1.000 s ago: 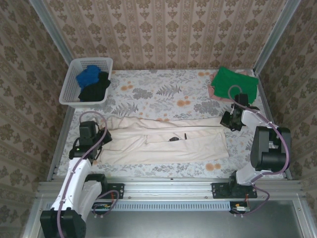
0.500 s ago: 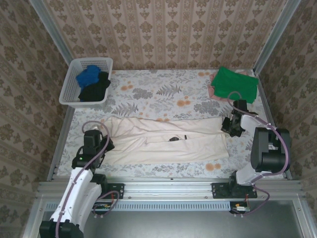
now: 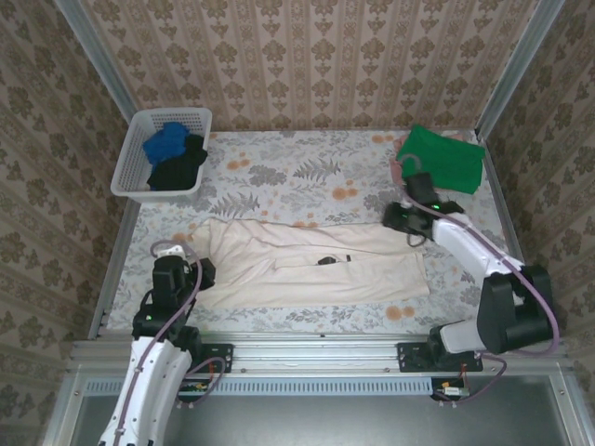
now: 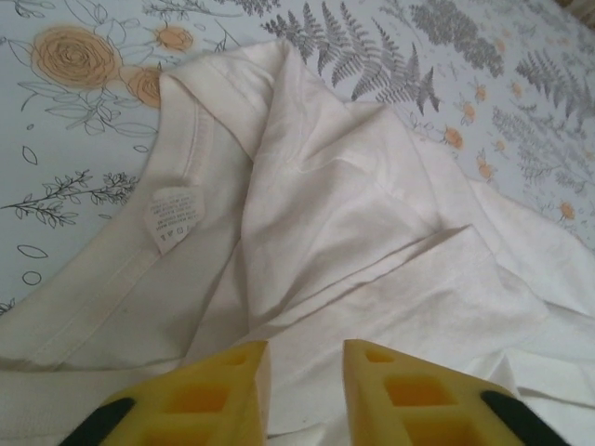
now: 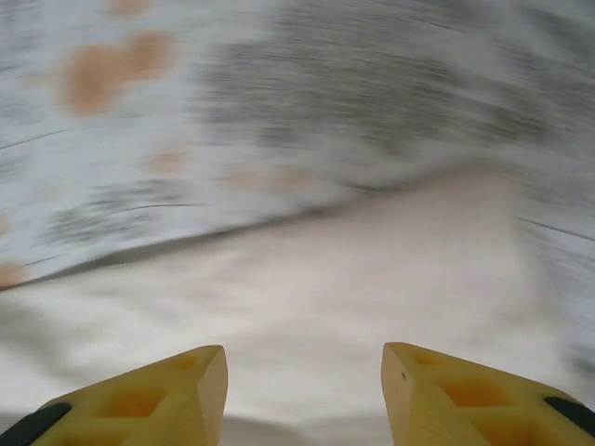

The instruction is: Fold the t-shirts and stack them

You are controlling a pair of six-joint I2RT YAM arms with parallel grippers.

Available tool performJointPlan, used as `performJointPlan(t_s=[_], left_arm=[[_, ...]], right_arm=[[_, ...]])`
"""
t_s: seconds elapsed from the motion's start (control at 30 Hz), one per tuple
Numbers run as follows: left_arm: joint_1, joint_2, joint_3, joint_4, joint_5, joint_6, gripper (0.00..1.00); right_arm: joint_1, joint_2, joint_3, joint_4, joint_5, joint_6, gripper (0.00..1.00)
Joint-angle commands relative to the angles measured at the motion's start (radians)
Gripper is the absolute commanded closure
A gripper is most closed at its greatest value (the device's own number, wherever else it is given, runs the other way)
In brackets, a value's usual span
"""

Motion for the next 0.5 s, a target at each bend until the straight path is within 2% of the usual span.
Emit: performJointPlan(t_s=[0.0, 0.07, 0.17, 0.33, 0.47], left_arm=[[-0.003, 0.04, 0.064, 0.05, 0.011, 0.044, 0.59], [-0.001, 0.135, 0.107, 0.108, 0.009, 0.076, 0.46], [-0.001, 0.351, 0.203, 0.129, 0.032, 0.127, 0.43], [0.002, 0.593, 0.27, 0.215, 0.111, 0.17, 0.37], [0.004, 0.686, 0.285, 0.254, 0.12, 0.175, 0.37]], right_arm=[[0.192, 0.194, 0.151, 0.015, 0.012, 0.019, 0.54], [0.306, 0.338, 0.277, -0.011, 0.037, 0.014, 0.56], [0.404, 0.484, 0.416, -0.045, 0.055, 0.01, 0.59], [0.472, 0.579, 0.484, -0.084, 0.056, 0.006, 0.64], [0.494, 0.567, 0.441, -0.087, 0.073, 0.019, 0.64]])
